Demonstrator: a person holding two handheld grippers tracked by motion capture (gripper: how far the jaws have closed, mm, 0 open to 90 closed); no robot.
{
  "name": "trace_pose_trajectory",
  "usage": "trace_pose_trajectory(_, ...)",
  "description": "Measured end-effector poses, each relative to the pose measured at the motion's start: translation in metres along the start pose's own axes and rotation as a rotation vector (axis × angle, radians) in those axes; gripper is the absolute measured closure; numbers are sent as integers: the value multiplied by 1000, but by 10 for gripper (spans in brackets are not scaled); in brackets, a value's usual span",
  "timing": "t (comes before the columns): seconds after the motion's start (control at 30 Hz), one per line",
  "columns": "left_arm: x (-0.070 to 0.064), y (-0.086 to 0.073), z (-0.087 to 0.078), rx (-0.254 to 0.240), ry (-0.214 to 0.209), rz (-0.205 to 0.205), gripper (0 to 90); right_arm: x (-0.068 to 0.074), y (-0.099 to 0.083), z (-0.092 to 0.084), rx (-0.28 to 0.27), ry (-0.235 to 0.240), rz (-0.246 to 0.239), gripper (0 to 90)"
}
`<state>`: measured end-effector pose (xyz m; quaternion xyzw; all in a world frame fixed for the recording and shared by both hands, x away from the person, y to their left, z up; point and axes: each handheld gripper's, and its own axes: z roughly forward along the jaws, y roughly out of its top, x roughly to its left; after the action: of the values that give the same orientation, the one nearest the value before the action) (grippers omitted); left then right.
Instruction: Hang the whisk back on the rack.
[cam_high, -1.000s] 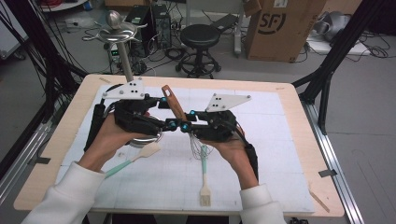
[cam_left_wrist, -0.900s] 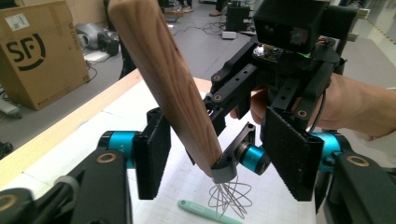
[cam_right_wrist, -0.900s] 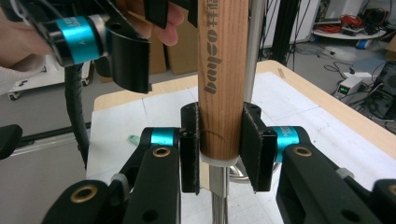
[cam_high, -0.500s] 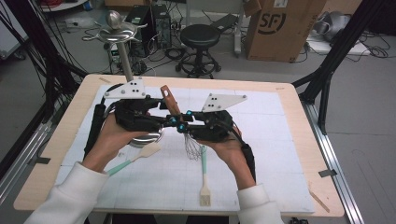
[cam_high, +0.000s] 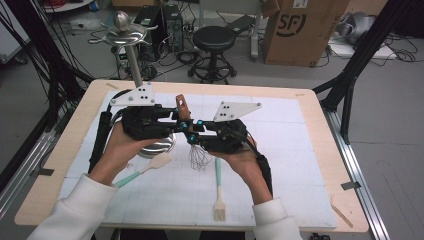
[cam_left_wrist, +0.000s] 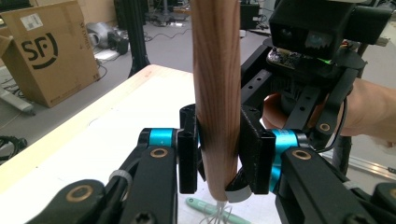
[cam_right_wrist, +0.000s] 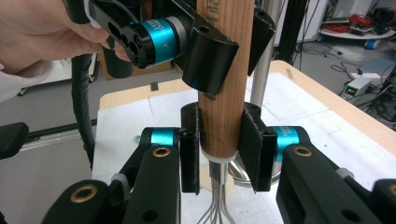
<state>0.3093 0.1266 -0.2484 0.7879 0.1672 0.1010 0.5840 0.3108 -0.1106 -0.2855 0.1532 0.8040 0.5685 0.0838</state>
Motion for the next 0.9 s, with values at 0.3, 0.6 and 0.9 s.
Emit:
trace_pose_trajectory(0.3, 1, 1, -3, -15, -42, -9, 729, 2, 1, 0, -11, 16, -8, 698)
trace_pose_trajectory(0.6, 0, -1, -5, 20, -80, 49, 730, 2, -3, -7, -11, 19, -10, 468)
trace_pose_trajectory(0.9, 4, -4, -20, 61, -116, 103, 730, -6, -22, -25, 108, 24, 82, 0)
